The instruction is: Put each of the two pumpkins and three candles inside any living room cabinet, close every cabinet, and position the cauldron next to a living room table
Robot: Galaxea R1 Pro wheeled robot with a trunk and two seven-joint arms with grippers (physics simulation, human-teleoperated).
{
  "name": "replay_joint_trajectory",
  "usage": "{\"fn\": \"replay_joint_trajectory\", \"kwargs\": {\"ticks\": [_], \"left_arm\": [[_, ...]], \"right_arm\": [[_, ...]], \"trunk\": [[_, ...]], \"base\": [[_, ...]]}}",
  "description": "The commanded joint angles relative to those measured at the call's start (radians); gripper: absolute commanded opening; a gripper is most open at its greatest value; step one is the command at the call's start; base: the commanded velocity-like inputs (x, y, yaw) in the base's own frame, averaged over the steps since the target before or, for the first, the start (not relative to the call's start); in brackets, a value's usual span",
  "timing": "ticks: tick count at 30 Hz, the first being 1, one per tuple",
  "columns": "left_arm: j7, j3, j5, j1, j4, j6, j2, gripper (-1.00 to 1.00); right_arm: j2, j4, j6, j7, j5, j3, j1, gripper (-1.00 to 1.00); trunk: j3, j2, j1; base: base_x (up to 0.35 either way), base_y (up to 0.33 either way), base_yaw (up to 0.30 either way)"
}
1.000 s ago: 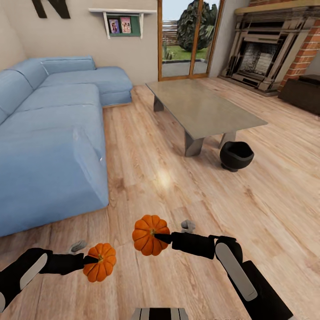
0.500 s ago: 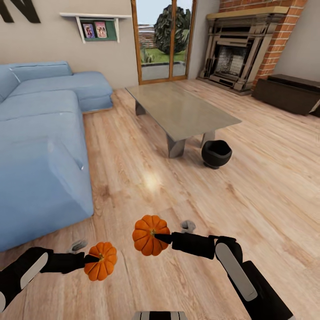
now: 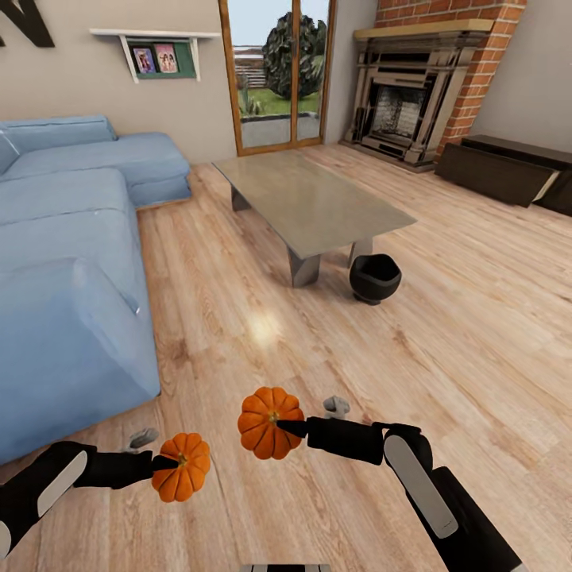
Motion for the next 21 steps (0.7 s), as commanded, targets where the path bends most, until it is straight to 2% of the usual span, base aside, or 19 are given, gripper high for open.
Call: {"fn": "replay_joint_trajectory", "kwargs": {"ticks": [1, 12, 21], "left_arm": [[0.002, -0.004, 0.003, -0.001, -0.001, 0.002, 0.001, -1.00], [0.002, -0.005, 0.003, -0.001, -0.001, 0.002, 0.001, -1.00], [0.002, -0.005, 0.004, -0.001, -0.001, 0.002, 0.001, -1.00]], "right_arm": [[-0.001, 0.002, 0.002, 0.006, 0.006, 0.000, -0.001, -1.00], [-0.001, 0.006, 0.002, 0.007, 0.006, 0.000, 0.000, -1.00], [-0.001, 0.005, -0.013, 0.007, 0.005, 0.000, -0.001, -1.00]], "trunk": [[0.002, 0.007, -0.004], [0.037, 0.084, -0.046], [0.039, 0.084, -0.046]], "base": [[0.000, 0.000, 0.000], [0.000, 0.000, 0.000], [0.000, 0.000, -0.026]]}}
